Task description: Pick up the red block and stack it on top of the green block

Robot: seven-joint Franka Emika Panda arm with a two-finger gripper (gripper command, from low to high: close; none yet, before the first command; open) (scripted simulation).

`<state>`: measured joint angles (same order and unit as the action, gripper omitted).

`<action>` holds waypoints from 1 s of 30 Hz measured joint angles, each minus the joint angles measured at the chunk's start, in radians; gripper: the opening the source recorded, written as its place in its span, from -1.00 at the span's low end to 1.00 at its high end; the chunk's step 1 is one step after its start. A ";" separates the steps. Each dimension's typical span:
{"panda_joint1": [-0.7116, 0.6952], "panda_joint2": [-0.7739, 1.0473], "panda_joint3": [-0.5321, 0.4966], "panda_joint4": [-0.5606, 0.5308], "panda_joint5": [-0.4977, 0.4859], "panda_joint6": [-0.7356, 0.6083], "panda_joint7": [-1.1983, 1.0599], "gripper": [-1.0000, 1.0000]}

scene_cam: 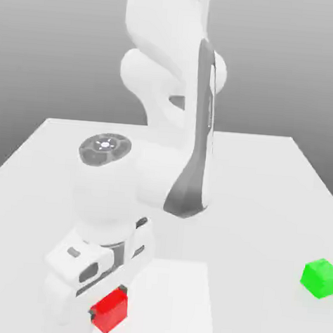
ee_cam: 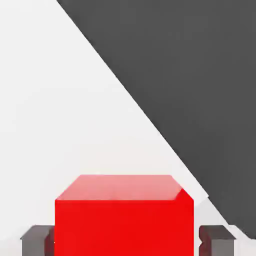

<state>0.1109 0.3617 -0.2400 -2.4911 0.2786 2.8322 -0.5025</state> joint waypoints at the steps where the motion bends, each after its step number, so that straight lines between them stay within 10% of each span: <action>1: 0.000 0.000 0.000 0.000 0.000 -0.001 0.000 -1.00; 9: 0.073 -0.165 -0.065 -0.030 -0.133 -0.130 0.109 -1.00; 26: 0.608 -0.137 0.290 -0.020 -0.306 -0.099 0.524 -1.00; 27: 0.613 -0.111 0.289 -0.018 -0.310 -0.075 0.529 1.00; 30: 0.613 -0.111 0.289 -0.018 -0.310 -0.075 0.529 1.00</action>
